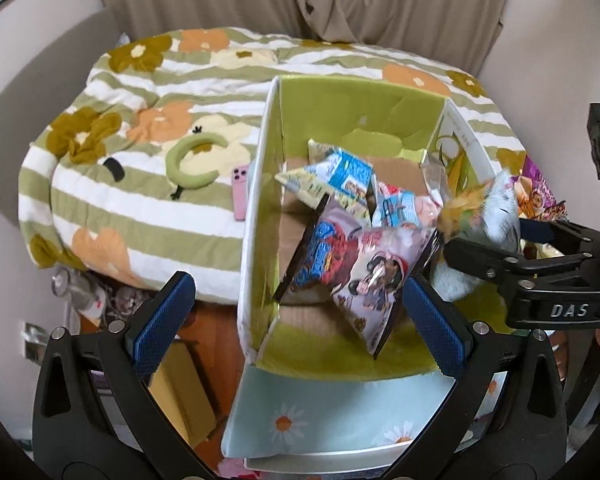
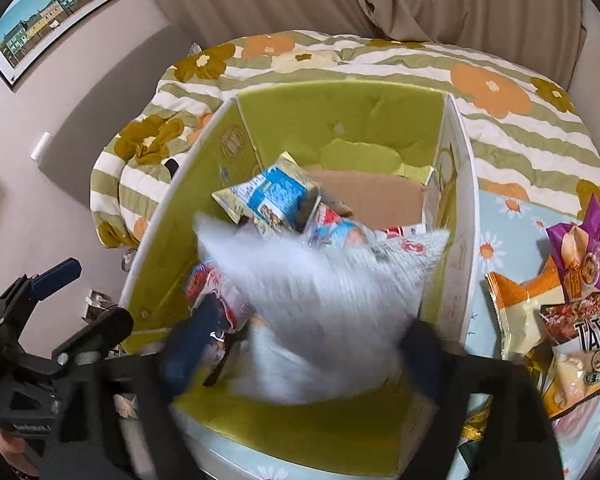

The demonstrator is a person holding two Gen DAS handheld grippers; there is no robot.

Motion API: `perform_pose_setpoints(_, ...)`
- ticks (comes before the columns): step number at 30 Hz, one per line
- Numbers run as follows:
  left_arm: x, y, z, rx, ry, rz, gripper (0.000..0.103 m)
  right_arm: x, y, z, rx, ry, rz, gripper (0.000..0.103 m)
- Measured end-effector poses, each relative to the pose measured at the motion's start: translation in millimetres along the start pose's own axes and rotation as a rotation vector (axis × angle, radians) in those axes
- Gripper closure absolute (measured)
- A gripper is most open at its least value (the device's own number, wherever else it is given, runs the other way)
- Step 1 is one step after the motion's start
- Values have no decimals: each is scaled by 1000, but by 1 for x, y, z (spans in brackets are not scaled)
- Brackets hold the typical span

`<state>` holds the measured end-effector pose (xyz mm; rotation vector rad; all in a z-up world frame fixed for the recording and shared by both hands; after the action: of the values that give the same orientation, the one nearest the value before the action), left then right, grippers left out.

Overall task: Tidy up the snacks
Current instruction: 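Lower both packets into the yellow box and open both tools, then move both tools back over the remaining snack pile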

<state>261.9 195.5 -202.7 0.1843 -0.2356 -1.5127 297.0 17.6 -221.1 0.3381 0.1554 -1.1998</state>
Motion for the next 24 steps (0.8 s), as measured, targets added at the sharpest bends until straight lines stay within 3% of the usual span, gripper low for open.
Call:
perform_pose_setpoints(8, 1, -8, -2, -6, -11, -7, 0, 3, -7, 9, 47, -36, 8, 4)
perform_pose_setpoints(24, 10, -11, 65, 133, -53, -77, 0, -14, -33, 77, 199, -70, -18, 4)
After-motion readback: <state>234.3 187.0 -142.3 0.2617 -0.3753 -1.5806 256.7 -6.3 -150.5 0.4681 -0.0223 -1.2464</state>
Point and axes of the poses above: each gripper's, at about its wrist camera, not at the fingertips, and z roughly against the way its jaws point, x to its right, y to its top, the point moved 6 cm from there along -z, roughly the way its jaws point, and after that the axes turned 15 degrees about -x, right-handed, at the moved point
